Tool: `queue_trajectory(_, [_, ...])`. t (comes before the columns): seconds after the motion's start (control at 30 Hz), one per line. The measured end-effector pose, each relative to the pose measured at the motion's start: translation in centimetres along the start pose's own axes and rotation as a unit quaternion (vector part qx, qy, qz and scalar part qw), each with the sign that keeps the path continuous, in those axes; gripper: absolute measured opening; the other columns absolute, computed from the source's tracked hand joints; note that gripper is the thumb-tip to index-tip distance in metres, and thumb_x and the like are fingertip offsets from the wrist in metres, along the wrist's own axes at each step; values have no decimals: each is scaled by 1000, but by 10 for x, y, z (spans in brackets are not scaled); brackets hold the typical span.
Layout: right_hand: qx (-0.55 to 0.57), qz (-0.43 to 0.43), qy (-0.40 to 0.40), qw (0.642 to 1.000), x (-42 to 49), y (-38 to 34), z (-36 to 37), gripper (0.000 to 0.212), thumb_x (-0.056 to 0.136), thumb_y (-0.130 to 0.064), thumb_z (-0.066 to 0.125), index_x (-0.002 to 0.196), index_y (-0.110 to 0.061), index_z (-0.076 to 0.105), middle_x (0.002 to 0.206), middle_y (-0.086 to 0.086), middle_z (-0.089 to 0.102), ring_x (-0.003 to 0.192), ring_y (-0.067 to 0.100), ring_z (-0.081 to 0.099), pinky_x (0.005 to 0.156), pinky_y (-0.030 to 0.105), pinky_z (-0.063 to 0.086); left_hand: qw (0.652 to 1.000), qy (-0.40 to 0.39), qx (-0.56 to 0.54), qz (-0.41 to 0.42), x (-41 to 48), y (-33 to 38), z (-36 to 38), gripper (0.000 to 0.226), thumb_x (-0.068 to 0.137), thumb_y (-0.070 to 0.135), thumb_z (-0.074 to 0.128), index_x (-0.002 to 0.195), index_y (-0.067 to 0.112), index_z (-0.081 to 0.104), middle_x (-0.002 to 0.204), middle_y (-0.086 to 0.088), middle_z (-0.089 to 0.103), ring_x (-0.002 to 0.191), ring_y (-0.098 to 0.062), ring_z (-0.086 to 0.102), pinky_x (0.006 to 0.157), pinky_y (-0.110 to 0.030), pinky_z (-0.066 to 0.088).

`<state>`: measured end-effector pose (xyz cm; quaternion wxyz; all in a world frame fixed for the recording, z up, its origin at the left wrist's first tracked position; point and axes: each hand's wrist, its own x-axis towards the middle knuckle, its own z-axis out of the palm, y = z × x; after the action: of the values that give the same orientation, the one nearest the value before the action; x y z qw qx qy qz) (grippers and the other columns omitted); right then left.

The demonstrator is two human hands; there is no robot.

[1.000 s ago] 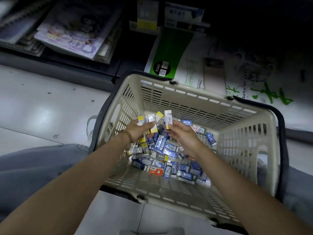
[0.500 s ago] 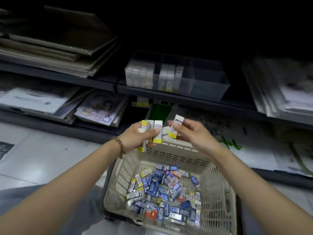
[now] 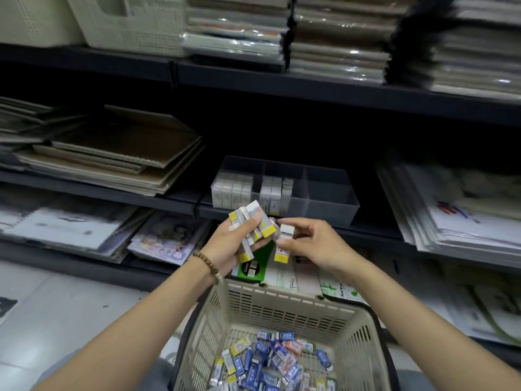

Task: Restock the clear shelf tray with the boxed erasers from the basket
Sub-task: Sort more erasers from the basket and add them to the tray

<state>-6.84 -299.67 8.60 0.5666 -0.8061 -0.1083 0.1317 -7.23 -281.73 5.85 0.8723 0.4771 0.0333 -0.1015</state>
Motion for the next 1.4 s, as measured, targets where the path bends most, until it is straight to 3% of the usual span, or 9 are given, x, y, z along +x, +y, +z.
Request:
queue_trajectory(0.13, [93, -4, 12, 996, 7, -4, -10, 26, 89, -13, 62, 114, -15, 64, 106, 10, 68, 96, 19, 67, 83, 29, 56, 999, 6, -34, 0, 13, 12, 0, 37, 81, 19, 62, 112, 1, 55, 105, -15, 70, 96, -28, 68, 70, -29, 57])
queue_trajectory(0.27, [97, 2, 72, 993, 17, -8, -21, 19, 86, -26, 65, 101, -15, 66, 97, 3, 73, 87, 11, 68, 72, 17, 53, 996, 45, -19, -69, 21, 15, 4, 21, 87, 15, 60, 103, 1, 60, 90, -11, 74, 81, -23, 72, 57, -25, 56])
queue_trajectory(0.37, [108, 11, 73, 991, 24, -9, -20, 23, 86, -27, 66, 103, -12, 66, 97, 4, 74, 84, 10, 66, 59, 14, 47, 993, 30, 25, -109, 23, 14, 13, 40, 72, 27, 73, 101, 3, 63, 93, -13, 73, 84, -24, 72, 56, -23, 55])
queue_trajectory(0.5, [148, 7, 51, 988, 31, -7, -19, 29, 84, -16, 67, 112, -12, 57, 98, 13, 71, 76, 13, 68, 65, 19, 54, 989, -11, 23, -145, 27, 13, 20, 53, 69, 32, 73, 112, 2, 63, 102, -16, 71, 92, -27, 70, 59, -20, 56])
queue_trajectory(0.83, [143, -7, 21, 990, 61, -11, -42, 15, 88, -13, 62, 102, -10, 60, 90, 11, 73, 71, 16, 71, 69, 22, 58, 994, 25, 17, -103, 55, 23, 24, 32, 75, 13, 72, 103, 2, 63, 88, -9, 74, 79, -16, 71, 54, -17, 54])
queue_trajectory(0.97, [75, -53, 79, 993, 81, -14, -67, 10, 85, -3, 63, 94, -8, 62, 89, 13, 68, 67, 10, 69, 66, 19, 57, 994, 46, 49, -82, 70, 29, 23, 18, 86, 13, 64, 100, 1, 61, 85, -11, 74, 75, -22, 72, 54, -19, 55])
queue_trajectory(1.1, [-39, -69, 116, 990, 107, -15, -98, 22, 85, -1, 64, 105, 0, 57, 85, 11, 62, 68, 7, 66, 62, 16, 56, 993, 58, 84, -65, 80, 30, 15, 8, 91, 9, 58, 94, 2, 61, 84, -6, 75, 74, -23, 72, 56, -20, 56])
queue_trajectory(1.27, [-261, -29, 78, 962, 137, -4, -95, 28, 83, -14, 69, 107, -6, 58, 95, 12, 62, 86, 25, 61, 81, 37, 51, 990, 51, 117, -58, 89, 28, 13, 16, 91, 10, 58, 103, 0, 62, 87, -3, 75, 76, -22, 72, 55, -19, 55])
queue_trajectory(1.4, [-318, -39, 102, 942, 152, 7, -90, 29, 80, -24, 73, 105, -14, 63, 97, 0, 57, 86, 13, 55, 76, 25, 43, 989, 44, 131, -54, 94, 29, 10, 11, 90, 10, 59, 98, 4, 63, 86, -3, 74, 76, -22, 72, 56, -19, 55])
